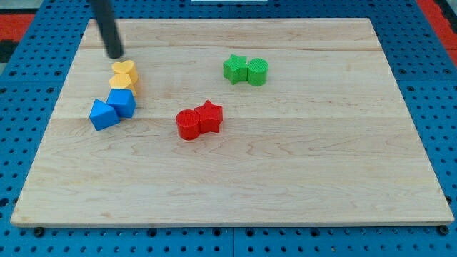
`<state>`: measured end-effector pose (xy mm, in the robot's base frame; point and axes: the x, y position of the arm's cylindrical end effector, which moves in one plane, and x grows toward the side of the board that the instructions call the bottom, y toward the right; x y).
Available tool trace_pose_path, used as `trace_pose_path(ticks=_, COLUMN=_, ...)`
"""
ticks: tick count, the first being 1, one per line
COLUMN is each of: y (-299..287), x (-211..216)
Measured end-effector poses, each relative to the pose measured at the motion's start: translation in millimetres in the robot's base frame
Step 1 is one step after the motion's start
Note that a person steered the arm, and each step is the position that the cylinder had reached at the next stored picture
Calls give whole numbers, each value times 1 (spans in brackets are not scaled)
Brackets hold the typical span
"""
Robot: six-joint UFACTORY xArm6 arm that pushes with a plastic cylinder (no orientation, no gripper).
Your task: Separate the yellow hexagon from the yellow heart
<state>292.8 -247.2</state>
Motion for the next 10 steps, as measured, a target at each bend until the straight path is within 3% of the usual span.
trace_pose_path(ticks=1, y=-57, x=21)
trace_pose_path(ticks=2, y=-57, x=50)
trace_pose_path(ticks=3, y=-41, x=79)
trace_pose_path(ticks=5, y=25, x=87)
trace_pose_path(ticks=6, y=25, x=109)
trace_pose_path(ticks=7, y=43, x=111)
trace_pose_path(ticks=9, y=78, x=58)
trace_pose_path(ticks=10, y=83, x=60)
